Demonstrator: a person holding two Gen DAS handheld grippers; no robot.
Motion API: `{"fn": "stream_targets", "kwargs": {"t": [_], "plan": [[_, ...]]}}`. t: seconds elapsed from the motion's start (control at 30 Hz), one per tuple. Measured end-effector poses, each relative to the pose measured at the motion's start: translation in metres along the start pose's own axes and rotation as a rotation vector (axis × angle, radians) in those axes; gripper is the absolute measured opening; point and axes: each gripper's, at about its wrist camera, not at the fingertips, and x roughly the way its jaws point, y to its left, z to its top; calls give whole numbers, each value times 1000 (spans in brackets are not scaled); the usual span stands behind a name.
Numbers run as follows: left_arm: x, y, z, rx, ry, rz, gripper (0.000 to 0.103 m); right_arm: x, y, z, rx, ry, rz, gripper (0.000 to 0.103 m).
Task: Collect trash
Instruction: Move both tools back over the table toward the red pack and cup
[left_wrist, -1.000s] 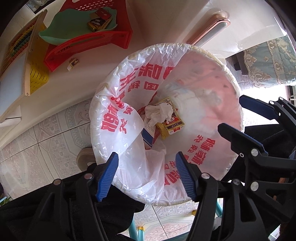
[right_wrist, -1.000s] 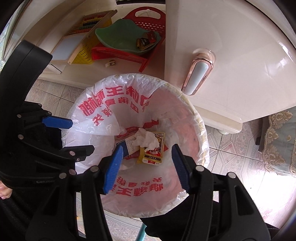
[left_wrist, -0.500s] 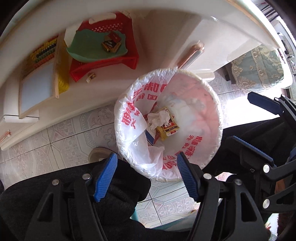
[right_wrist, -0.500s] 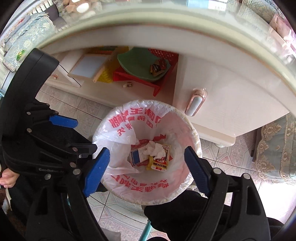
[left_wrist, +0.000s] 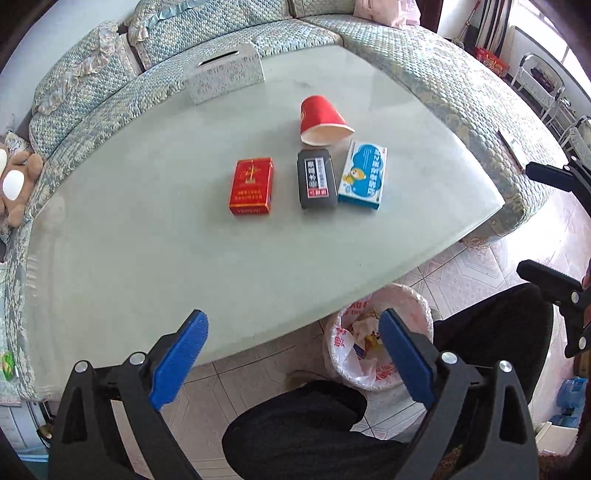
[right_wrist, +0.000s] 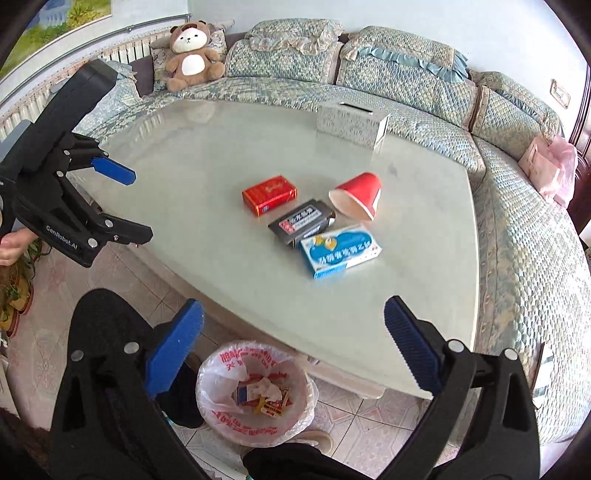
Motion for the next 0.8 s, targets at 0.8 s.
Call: {"fn": "stream_targets", "kwargs": {"t": [0.8], "plan": [[39,40,121,41,99,16,92,63,-105,145,233,76,41,97]]}}
